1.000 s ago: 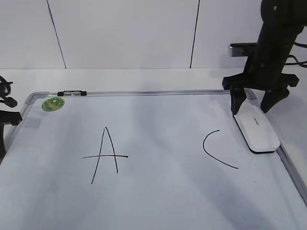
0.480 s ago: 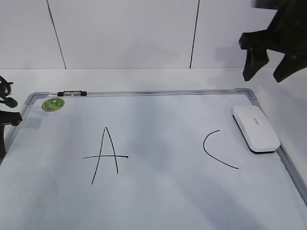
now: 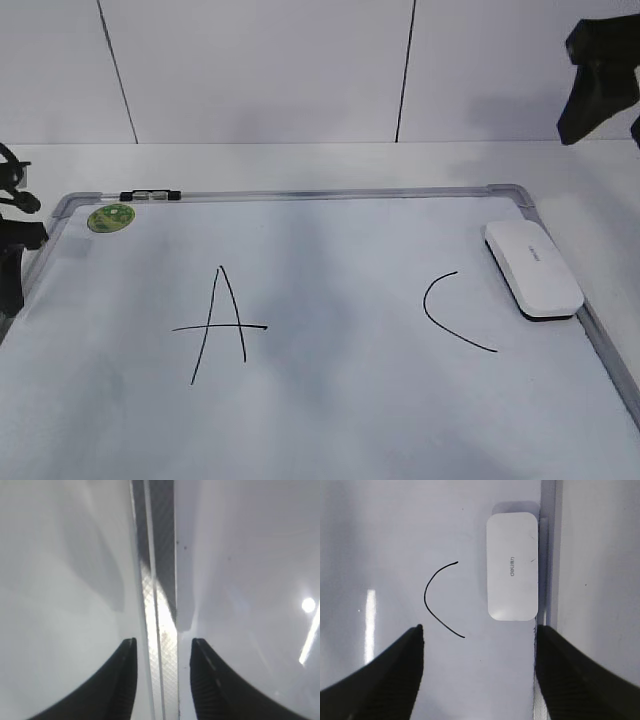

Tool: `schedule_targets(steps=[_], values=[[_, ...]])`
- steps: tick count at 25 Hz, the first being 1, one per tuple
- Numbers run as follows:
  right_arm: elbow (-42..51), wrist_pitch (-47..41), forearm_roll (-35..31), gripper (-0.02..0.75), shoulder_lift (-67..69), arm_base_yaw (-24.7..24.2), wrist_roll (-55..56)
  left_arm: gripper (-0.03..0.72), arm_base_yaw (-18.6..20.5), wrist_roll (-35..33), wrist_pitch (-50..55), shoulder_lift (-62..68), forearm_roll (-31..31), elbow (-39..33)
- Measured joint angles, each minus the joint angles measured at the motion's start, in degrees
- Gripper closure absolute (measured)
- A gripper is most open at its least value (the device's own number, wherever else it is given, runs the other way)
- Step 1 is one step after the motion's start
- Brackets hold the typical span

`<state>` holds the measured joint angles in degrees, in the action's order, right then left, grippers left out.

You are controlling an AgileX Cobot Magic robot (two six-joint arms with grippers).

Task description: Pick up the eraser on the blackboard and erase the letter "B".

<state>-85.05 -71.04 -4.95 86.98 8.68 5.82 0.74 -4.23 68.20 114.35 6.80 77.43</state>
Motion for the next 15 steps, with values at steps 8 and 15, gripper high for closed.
schedule_targets(steps=[8, 15], values=[[5.5, -0.1, -1.5, 0.189, -10.0, 0.0, 0.0, 0.417, 0.0, 0.0, 0.3, -6.2, 0.4, 2.9], [14.2, -0.4, -1.3, 0.197, -23.2, 0.0, 0.0, 0.417, 0.0, 0.0, 1.3, -18.7, -0.6, 2.8]])
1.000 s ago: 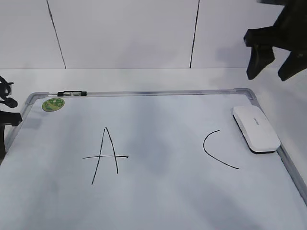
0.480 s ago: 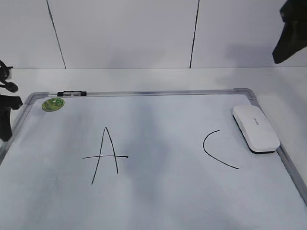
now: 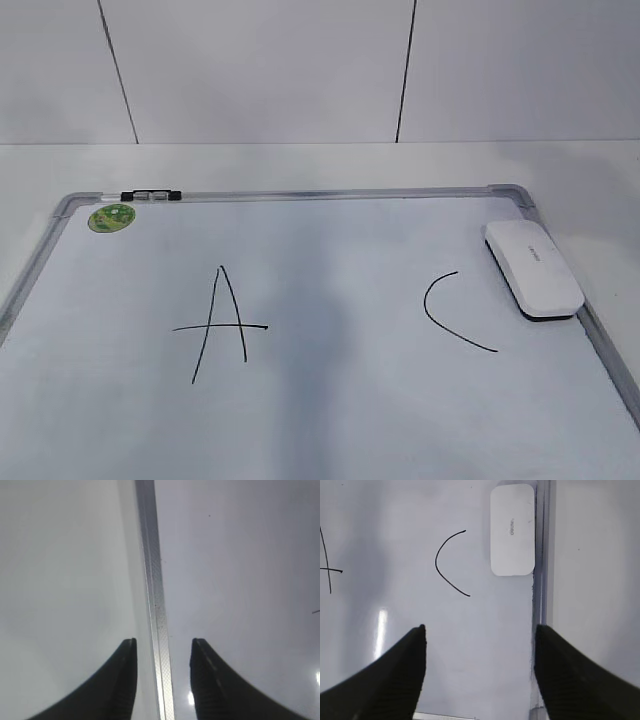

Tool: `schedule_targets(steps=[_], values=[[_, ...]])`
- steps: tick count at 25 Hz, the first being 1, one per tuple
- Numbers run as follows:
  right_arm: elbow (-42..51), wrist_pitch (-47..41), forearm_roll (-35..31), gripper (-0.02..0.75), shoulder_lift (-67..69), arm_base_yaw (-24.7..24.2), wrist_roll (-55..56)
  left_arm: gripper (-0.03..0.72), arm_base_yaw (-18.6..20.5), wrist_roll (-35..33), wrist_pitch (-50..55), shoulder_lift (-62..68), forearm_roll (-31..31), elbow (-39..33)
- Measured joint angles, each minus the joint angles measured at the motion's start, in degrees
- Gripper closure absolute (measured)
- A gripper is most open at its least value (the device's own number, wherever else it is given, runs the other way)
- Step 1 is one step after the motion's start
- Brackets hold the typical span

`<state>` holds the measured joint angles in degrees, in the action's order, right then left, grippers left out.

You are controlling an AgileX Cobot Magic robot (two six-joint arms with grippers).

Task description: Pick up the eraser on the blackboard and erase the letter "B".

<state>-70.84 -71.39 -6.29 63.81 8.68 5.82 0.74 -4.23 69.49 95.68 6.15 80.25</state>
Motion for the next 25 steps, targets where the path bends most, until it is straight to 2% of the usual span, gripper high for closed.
schedule_targets(steps=[13, 25], values=[[9.9, -0.8, 9.8, 0.195, -24.0, 0.0, -0.1, 0.417, 0.0, 0.0, 1.6, -29.8, -0.6, -10.2], [25.7, -1.2, 12.5, 0.195, -41.9, 0.0, -1.0, 0.417, 0.0, 0.0, 2.6, -57.5, -0.9, -24.3]])
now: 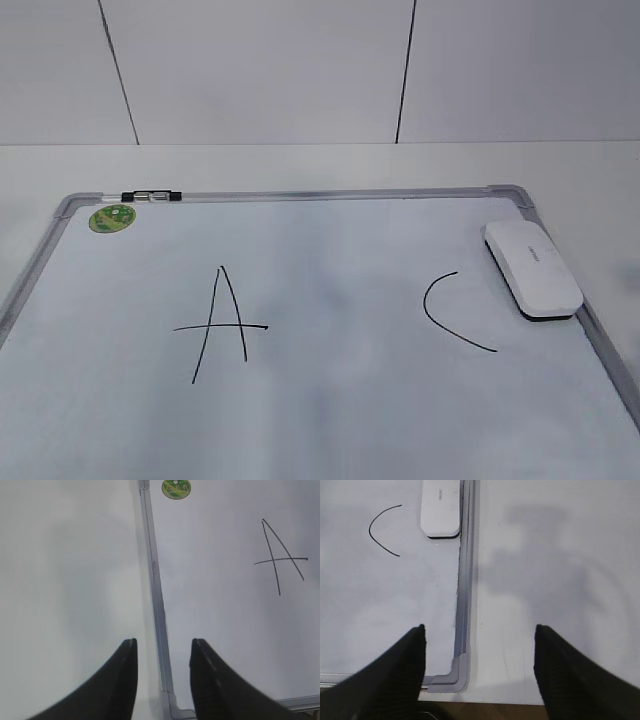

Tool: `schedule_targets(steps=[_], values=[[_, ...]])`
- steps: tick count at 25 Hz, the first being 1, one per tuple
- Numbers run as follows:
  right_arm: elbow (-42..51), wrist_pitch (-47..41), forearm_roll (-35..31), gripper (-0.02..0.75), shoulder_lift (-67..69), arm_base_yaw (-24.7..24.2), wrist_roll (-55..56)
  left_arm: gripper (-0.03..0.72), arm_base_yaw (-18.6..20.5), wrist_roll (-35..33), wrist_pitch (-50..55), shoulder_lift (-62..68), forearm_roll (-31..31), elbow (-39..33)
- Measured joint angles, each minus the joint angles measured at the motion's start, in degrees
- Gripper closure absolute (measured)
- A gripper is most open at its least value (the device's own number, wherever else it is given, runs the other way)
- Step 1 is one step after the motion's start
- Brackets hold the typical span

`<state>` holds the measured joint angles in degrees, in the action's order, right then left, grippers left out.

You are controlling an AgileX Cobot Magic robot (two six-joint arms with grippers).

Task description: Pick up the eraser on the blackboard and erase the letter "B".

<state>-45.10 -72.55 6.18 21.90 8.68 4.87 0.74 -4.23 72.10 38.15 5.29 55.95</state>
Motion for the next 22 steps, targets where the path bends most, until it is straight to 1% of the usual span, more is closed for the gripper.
schedule_targets(steps=[3, 7, 12, 18, 22], values=[[4.2, 0.0, 0.0, 0.195, -5.6, 0.0, -1.6, 0.419, 0.0, 0.0, 0.1, -6.1, -0.3, -4.1], [8.9, 0.8, 0.0, 0.195, -13.2, 0.0, -2.7, 0.444, -0.1, -0.2, 0.4, -14.4, -0.4, -8.6], [13.5, 1.0, 0.0, 0.195, -21.2, 0.0, -3.0, 0.453, -0.1, -3.7, 0.5, -23.8, -0.4, -13.8], [14.9, 1.0, 0.1, 0.195, -22.9, 0.0, -3.0, 0.454, -0.2, -4.6, -0.7, -34.5, -0.5, -20.8], [15.2, 2.9, 0.1, 0.195, -22.9, 0.0, -3.3, 0.454, -0.2, -4.7, -4.4, -37.5, -0.7, -24.2]])
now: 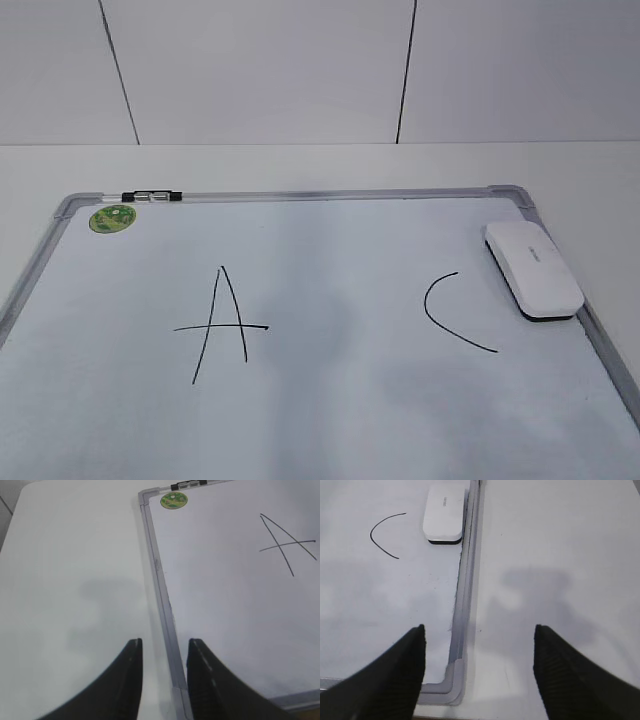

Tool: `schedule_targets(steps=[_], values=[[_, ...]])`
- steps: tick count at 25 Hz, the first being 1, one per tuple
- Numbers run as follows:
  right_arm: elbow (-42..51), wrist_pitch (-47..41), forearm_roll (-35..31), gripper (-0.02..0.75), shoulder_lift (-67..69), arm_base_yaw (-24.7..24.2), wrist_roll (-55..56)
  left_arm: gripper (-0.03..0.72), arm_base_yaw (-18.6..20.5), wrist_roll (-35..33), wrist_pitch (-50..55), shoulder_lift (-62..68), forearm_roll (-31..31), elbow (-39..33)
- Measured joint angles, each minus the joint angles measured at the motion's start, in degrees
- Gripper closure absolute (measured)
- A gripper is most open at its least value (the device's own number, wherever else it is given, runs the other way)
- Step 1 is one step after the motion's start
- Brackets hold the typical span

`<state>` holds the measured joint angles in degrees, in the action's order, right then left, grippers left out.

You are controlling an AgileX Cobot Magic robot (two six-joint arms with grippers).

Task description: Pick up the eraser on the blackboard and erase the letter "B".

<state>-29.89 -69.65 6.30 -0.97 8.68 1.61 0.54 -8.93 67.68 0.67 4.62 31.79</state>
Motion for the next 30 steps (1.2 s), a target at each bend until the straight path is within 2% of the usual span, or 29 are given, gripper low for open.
schedule_targets(steps=[5, 16, 24, 30], values=[[1.8, 2.9, 0.0, 0.195, 0.0, 0.0, -0.1, 0.454, 0.0, 0.0, -3.2, 0.0, -0.2, -1.6], [1.9, 3.1, 0.0, 0.195, 0.0, 0.0, -0.3, 0.454, 0.0, 0.0, -3.7, 0.0, -1.4, -1.6], [1.9, 3.3, -2.3, 0.195, 0.0, 0.0, 0.2, 0.454, 2.5, 0.0, -3.7, 0.0, 1.2, -1.6], [1.9, 3.3, -2.4, 0.195, 0.0, 0.0, 0.2, 0.454, 2.4, 0.0, -3.7, 0.0, 2.7, -1.6]])
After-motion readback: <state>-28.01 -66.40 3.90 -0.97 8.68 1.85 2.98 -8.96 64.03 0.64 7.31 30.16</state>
